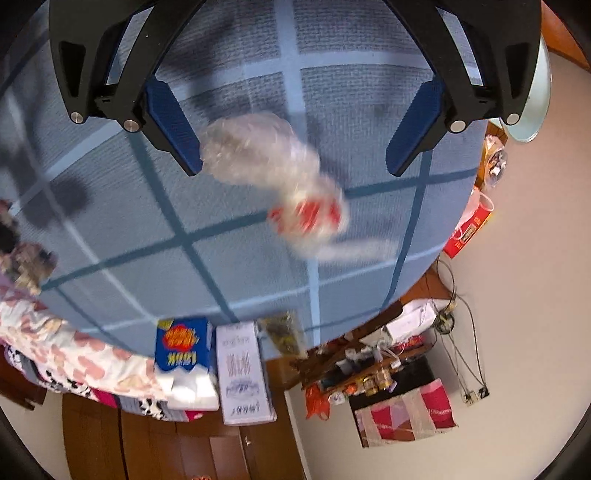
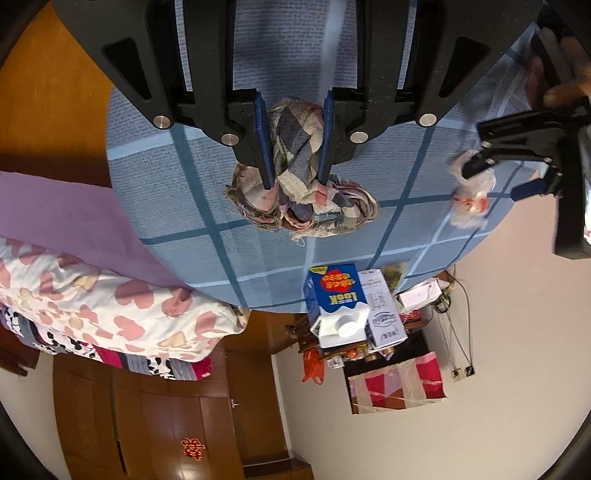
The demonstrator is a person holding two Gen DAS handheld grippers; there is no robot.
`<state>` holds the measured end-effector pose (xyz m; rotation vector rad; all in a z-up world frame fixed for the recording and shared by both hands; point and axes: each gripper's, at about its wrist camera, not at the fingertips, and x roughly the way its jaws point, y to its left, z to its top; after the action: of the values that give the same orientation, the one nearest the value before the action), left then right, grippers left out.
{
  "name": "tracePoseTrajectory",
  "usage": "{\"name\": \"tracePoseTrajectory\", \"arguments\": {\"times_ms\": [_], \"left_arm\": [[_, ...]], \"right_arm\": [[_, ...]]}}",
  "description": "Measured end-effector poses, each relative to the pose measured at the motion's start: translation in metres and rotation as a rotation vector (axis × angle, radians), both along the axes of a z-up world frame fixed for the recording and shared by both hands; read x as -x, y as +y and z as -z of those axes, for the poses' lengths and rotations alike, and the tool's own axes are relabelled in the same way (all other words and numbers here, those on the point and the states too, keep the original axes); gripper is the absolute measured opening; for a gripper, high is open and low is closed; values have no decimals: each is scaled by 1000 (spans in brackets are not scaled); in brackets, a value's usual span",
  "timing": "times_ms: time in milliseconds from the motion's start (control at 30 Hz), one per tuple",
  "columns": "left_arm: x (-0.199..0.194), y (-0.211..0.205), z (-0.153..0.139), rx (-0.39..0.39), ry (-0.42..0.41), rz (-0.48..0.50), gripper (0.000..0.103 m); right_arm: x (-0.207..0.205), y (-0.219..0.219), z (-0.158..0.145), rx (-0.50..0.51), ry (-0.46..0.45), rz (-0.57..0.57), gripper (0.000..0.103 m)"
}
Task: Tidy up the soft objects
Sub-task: 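Grasp the plaid cloth bundle with the right gripper while the left gripper reaches toward the clear printed bag, then grasp the clear plastic bag with red print with the left gripper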
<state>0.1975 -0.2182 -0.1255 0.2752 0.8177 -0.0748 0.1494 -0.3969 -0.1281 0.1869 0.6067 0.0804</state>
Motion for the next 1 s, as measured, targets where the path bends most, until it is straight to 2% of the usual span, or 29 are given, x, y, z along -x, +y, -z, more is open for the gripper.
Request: {"name": "tracePoseTrajectory", "arguments": {"times_ms": [167,233,267,367,433,533,633,867,1000], "left_arm": [[10,20,-3,10,-2,21,95],[12,29,-1,16,13,26,84],[12,36,-1,32,21,24,81],[10,48,1,73,30,33,67],[8,52,2,107,53,58,33],[8,55,3,135,68,90,10],[10,60,0,152,59,109,4],[28,80,-17,158,9,123,2],[43,93,-22,134,-3,135,2]], "right_arm": [[2,15,-1,7,-10,-39,24],[3,20,-2,9,-13,-50,24],[3,23,-2,12,-14,-57,24],[2,31,-3,23,-14,-69,25],[1,37,-4,31,-11,-75,25],[0,43,-4,35,-8,-81,25],[0,50,-3,42,-5,-89,25],[-3,62,1,52,10,-107,25],[-2,66,2,58,12,-115,25]]}}
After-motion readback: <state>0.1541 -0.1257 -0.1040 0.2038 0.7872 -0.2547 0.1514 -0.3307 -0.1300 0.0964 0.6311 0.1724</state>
